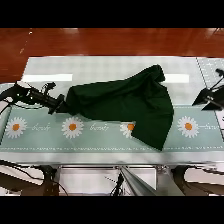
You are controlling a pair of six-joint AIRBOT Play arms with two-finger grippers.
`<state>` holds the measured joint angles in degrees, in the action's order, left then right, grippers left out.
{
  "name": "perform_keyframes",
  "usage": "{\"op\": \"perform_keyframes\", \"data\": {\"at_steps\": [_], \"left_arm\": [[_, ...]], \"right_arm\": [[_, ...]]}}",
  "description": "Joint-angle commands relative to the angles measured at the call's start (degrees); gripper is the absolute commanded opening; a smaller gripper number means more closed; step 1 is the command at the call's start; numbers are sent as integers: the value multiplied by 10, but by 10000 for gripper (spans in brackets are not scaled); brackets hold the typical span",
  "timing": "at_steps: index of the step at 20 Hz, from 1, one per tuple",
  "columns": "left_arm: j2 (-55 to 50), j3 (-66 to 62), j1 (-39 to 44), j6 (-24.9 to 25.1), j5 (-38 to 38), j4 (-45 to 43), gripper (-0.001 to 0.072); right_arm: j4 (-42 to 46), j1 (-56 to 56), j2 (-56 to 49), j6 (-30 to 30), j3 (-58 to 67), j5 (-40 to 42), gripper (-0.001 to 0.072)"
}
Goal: Fold the shirts.
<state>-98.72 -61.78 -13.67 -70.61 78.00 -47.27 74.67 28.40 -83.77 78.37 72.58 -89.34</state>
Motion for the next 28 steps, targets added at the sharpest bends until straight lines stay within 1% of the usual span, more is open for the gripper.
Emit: {"op": "perform_keyframes", "data": {"at_steps": [1, 4, 5, 7, 9, 10, 12, 14, 15, 16, 19, 20, 21, 22, 24, 26, 28], "left_arm": [[16, -1, -5, 12, 20, 12, 24], [33, -1, -6, 16, 20, 12, 24], [37, -1, -7, 16, 20, 12, 24], [42, -2, -7, 16, 20, 14, 24], [42, -11, -7, 17, 19, 29, 24], [42, -19, -7, 21, 19, 39, 25], [42, -38, -7, 28, 20, 53, 25], [43, -67, -7, 46, 20, 83, 25], [45, -87, -7, 60, 20, 107, 25], [48, -112, -7, 70, 20, 130, 24], [71, -200, -7, 70, 21, 139, 23], [89, -229, -7, 70, 21, 139, 22], [111, -257, -7, 70, 21, 139, 23], [137, -282, -7, 70, 19, 139, 23], [206, -328, -7, 68, 2, 148, 23], [293, -362, -7, 67, -57, 165, 23], [384, -379, -7, 68, -148, 164, 23]], "right_arm": [[-121, 32, 30, -31, -132, 77, 620], [-197, 19, 30, -39, -203, 162, 617], [-209, 7, 30, -40, -219, 186, 615], [-202, -28, 30, -31, -243, 232, 612], [-202, -57, 30, -8, -266, 282, 602], [-202, -71, 30, 3, -271, 305, 576], [-204, -92, 30, 11, -272, 332, 320], [-213, -96, 30, 24, -272, 337, 50], [-222, -94, 30, 26, -270, 330, 29], [-228, -90, 30, 21, -262, 311, 28], [-242, -85, 63, -56, -192, 213, 28], [-241, -85, 88, -72, -157, 192, 28], [-240, -85, 122, -76, -116, 188, 27], [-242, -85, 157, -75, -76, 201, 27], [-264, -85, 236, -59, 0, 268, 28], [-275, -85, 311, -38, 63, 363, 28], [-272, -85, 372, -18, 112, 447, 28]]}}
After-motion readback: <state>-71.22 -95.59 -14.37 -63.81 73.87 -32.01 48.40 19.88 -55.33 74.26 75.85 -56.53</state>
